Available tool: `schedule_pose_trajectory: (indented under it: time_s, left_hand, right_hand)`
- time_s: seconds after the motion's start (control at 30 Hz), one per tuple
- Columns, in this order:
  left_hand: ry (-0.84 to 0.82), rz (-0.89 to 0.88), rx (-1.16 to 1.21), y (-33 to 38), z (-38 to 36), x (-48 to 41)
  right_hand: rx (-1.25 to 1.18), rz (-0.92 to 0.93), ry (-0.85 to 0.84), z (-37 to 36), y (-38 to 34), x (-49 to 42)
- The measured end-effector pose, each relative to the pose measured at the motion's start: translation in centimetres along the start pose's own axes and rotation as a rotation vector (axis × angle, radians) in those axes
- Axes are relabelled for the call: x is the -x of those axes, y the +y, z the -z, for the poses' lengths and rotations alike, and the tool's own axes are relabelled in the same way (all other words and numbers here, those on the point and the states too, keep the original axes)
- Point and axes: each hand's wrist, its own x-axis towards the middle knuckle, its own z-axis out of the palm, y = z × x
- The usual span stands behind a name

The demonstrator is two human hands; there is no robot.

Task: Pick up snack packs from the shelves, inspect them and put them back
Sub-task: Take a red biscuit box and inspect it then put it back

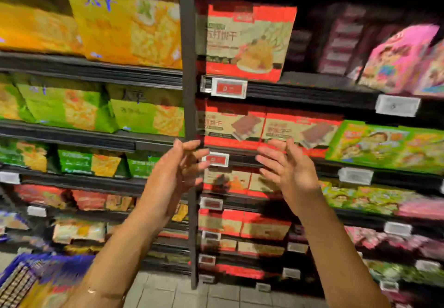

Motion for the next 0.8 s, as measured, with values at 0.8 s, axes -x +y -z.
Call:
schedule_pose_trajectory:
  time_s: [0.8]
  left_hand:
    - [0.143, -0.231, 0.07, 9.2, -11.1, -15.3]
  right_hand:
    - [0.408, 0.328, 0.062, -4.0, -15.3, -18.4]
